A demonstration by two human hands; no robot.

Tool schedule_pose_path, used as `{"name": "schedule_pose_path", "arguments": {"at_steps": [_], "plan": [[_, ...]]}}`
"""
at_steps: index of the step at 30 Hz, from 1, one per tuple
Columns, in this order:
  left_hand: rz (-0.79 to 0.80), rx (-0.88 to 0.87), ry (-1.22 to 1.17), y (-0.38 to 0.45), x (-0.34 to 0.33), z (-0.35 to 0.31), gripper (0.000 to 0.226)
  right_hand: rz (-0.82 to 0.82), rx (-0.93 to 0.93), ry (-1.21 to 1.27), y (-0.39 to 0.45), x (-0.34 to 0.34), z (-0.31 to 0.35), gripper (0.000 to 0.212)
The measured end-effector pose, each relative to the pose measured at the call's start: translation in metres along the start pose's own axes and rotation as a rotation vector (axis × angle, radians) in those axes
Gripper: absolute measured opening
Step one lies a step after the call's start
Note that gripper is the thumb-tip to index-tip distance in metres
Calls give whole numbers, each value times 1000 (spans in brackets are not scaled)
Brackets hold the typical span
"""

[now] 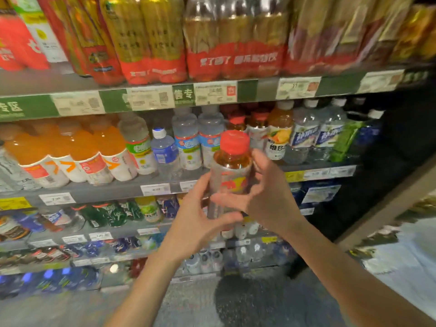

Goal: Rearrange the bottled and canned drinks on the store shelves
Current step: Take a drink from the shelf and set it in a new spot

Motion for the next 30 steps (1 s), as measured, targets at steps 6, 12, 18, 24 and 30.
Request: {"name": "schedule_pose_path", "arguments": {"at_steps": [6,12,18,24,30], "plan": [[-73,-69,78,25,-51,-22,68,-6,83,13,-8,63,-3,74],[-138,-49,64,37,-65,-29,56,233,-10,88,-1,85,-13,64],[-13,-68,37,53,-80,-27,56,285,50,78,15,101,-10,78],[157,-55,89,73,-86,-16,48,189,47,12,20,117,-31,71],[-91,-88,261,122,-63,-37,34,55,22,-78,28,145,-52,73]]}}
Point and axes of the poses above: each hand's wrist, its own y-axis towards the middle knuckle, its own x-axis out of the back of the hand, z = x × y, the point moved 10 cm from there along y, towards the middle knuckle, and after that the axes turned 2 degrees about z, right-handed, at the moved point
